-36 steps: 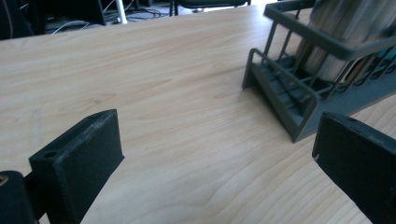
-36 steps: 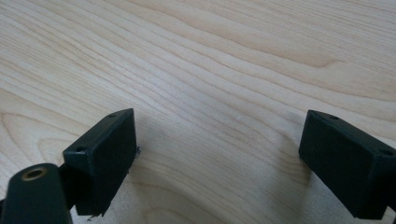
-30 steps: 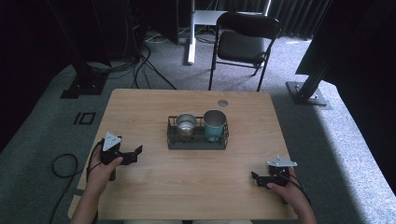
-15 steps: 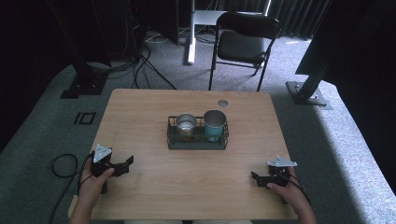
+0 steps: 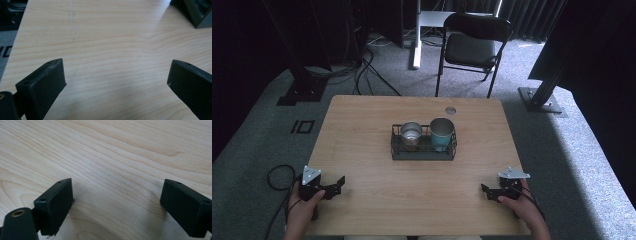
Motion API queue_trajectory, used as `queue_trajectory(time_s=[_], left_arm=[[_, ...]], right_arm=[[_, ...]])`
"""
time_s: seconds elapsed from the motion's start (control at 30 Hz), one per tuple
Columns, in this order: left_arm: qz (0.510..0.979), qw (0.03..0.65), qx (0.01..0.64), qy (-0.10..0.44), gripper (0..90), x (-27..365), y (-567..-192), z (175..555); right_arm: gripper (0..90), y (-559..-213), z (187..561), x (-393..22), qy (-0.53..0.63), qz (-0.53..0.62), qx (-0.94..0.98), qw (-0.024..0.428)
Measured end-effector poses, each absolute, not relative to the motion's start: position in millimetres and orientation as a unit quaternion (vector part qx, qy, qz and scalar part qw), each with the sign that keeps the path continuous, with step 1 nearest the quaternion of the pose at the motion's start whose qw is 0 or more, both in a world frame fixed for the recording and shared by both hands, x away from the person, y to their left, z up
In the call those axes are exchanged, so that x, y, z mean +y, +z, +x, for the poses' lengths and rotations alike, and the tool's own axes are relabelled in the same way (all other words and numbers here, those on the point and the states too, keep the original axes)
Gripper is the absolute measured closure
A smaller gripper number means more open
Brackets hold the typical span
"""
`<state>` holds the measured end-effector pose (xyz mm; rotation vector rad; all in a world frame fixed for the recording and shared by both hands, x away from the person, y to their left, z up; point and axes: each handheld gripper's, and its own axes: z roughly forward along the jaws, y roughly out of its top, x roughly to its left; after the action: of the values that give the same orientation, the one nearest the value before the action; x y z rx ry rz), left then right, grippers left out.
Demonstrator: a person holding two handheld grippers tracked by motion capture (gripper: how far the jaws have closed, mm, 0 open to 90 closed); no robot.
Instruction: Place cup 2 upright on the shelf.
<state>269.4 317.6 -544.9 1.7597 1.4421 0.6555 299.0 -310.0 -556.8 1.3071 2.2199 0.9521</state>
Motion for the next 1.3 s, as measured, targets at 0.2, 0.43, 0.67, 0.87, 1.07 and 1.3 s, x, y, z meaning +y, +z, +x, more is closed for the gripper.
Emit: queue_trajectory(time_s=[0.2, 0.43, 0.67, 0.87, 1.07, 1.3], left_arm=[[0.682, 0.357, 0.583, 0.259, 2.3, 321.9, -548.7, 264.0], [0.676, 0.339, 0.598, 0.264, 2.3, 324.9, -551.1, 261.2], [0.680, 0.302, 0.617, 0.259, 2.3, 324.9, -552.9, 260.3], [0.679, 0.272, 0.633, 0.254, 2.3, 327.9, -555.0, 261.8], [0.681, 0.269, 0.632, 0.254, 2.2, 327.1, -554.9, 262.6], [0.677, 0.268, 0.636, 0.255, 2.1, 326.1, -555.0, 263.4]], right_arm=[[10.8, -556.8, 299.0, -310.0, 0.340, 0.467, 0.793, 0.196], [10.8, -556.8, 299.0, -310.0, 0.340, 0.467, 0.793, 0.196], [10.8, -556.8, 299.0, -310.0, 0.340, 0.467, 0.793, 0.196], [10.8, -556.8, 299.0, -310.0, 0.340, 0.466, 0.793, 0.197], [10.8, -556.8, 299.0, -310.0, 0.340, 0.466, 0.793, 0.197], [10.8, -556.9, 298.9, -310.0, 0.340, 0.466, 0.793, 0.197]])
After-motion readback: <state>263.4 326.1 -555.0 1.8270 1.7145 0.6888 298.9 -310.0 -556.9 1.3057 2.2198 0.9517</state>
